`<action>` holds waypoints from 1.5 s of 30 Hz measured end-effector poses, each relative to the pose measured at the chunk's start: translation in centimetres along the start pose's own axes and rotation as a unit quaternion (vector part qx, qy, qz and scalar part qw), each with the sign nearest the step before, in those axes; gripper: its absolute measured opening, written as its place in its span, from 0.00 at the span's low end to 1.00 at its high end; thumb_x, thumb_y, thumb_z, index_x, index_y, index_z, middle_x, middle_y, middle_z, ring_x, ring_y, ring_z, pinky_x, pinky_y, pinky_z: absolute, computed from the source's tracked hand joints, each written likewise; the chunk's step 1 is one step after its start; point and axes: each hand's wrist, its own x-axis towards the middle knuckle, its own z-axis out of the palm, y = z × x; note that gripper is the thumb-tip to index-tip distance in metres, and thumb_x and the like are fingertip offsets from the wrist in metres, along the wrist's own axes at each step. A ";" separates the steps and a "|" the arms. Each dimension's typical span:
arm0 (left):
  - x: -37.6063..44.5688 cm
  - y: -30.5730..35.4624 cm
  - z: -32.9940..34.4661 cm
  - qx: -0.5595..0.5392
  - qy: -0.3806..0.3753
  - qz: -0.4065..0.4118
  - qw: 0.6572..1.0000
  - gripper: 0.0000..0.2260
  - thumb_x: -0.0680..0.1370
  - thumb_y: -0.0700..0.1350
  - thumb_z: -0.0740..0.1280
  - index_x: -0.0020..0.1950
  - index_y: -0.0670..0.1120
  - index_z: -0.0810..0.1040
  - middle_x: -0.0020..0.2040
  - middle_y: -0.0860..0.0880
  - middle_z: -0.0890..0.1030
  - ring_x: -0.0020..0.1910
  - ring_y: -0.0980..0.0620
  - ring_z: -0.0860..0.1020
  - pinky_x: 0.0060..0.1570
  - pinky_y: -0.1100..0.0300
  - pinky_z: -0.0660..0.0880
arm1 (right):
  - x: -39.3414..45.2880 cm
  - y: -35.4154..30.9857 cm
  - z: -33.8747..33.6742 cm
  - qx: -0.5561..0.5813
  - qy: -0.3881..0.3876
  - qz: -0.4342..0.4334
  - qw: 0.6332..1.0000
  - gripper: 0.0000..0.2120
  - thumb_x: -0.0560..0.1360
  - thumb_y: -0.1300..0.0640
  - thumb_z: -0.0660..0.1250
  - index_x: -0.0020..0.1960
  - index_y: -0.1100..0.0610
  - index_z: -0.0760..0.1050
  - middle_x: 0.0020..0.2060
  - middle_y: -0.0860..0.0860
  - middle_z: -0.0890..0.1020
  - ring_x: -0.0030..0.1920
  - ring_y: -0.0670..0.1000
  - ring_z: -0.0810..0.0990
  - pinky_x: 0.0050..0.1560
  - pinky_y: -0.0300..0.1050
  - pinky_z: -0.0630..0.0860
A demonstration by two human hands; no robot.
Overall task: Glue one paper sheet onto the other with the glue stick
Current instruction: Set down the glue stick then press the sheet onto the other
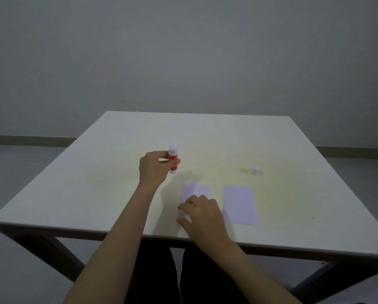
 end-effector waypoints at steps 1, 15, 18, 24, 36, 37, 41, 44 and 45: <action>0.5 -0.2 0.2 0.010 0.009 -0.004 1.000 0.06 0.70 0.48 0.71 0.34 0.48 0.83 0.32 0.50 0.84 0.22 0.58 0.69 0.32 0.61 0.65 | 0.0 -0.3 0.2 -0.039 0.005 -0.018 0.999 0.11 0.72 0.51 0.66 0.50 0.54 0.81 0.46 0.50 0.82 0.46 0.55 0.78 0.45 0.46 0.69; 2.5 -2.2 1.7 0.025 0.051 -0.035 0.998 0.13 0.69 0.49 0.71 0.25 0.56 0.75 0.25 0.60 0.77 0.29 0.61 0.74 0.30 0.64 0.64 | 0.3 -2.6 -0.5 -0.234 0.063 -0.082 0.967 0.07 0.50 0.64 0.61 0.19 0.53 0.67 0.16 0.46 0.69 0.25 0.49 0.67 0.31 0.37 0.68; 2.3 -2.4 1.9 0.027 0.048 -0.030 0.998 0.09 0.69 0.49 0.71 0.29 0.55 0.77 0.26 0.59 0.77 0.30 0.63 0.74 0.30 0.64 0.65 | 0.3 -2.5 -0.3 -0.223 0.076 -0.076 0.969 0.08 0.50 0.64 0.64 0.21 0.53 0.68 0.17 0.47 0.70 0.25 0.49 0.63 0.30 0.37 0.68; 2.4 -3.1 2.1 0.027 0.030 -0.025 0.999 0.07 0.70 0.50 0.69 0.33 0.49 0.81 0.33 0.53 0.84 0.31 0.58 0.75 0.32 0.62 0.67 | -0.3 -0.1 -1.7 -0.072 0.158 -0.017 0.985 0.08 0.60 0.65 0.72 0.29 0.57 0.73 0.24 0.50 0.76 0.25 0.51 0.72 0.25 0.41 0.70; -0.1 -2.9 2.7 -0.055 0.096 -0.011 0.994 0.27 0.72 0.50 0.71 0.68 0.45 0.70 0.62 0.49 0.73 0.59 0.51 0.74 0.59 0.55 0.73 | -1.3 4.5 -6.7 0.646 0.233 0.301 0.662 0.08 0.77 0.65 0.62 0.40 0.61 0.75 0.26 0.53 0.81 0.27 0.51 0.80 0.28 0.40 0.78; -1.2 -2.1 3.0 -0.080 0.141 0.018 0.987 0.22 0.73 0.50 0.69 0.65 0.44 0.72 0.59 0.49 0.74 0.55 0.51 0.75 0.53 0.58 0.74 | -1.4 4.5 -6.7 0.683 0.239 0.307 0.618 0.07 0.77 0.65 0.61 0.41 0.62 0.75 0.27 0.53 0.82 0.27 0.51 0.81 0.29 0.40 0.79; -5.6 0.4 5.4 -0.172 0.048 -0.013 0.984 0.07 0.77 0.48 0.64 0.42 0.48 0.78 0.38 0.50 0.82 0.34 0.55 0.81 0.35 0.61 0.75 | -1.7 4.4 -6.2 0.743 0.263 0.309 0.532 0.07 0.78 0.64 0.60 0.43 0.62 0.74 0.28 0.53 0.83 0.29 0.52 0.83 0.32 0.41 0.81; -7.0 1.5 7.0 -0.223 -0.073 -0.099 0.967 0.09 0.77 0.48 0.64 0.40 0.45 0.80 0.36 0.50 0.84 0.31 0.58 0.83 0.32 0.65 0.77 | -2.1 4.7 -6.1 0.741 0.267 0.311 0.532 0.06 0.78 0.64 0.60 0.44 0.61 0.74 0.29 0.54 0.84 0.31 0.53 0.84 0.33 0.42 0.82; -7.2 1.8 7.3 -0.245 -0.085 -0.115 0.959 0.10 0.77 0.47 0.65 0.40 0.43 0.80 0.36 0.50 0.84 0.32 0.57 0.83 0.32 0.65 0.78 | -2.4 4.9 -6.1 0.738 0.269 0.313 0.534 0.06 0.78 0.64 0.60 0.44 0.61 0.74 0.29 0.54 0.84 0.31 0.53 0.84 0.33 0.42 0.82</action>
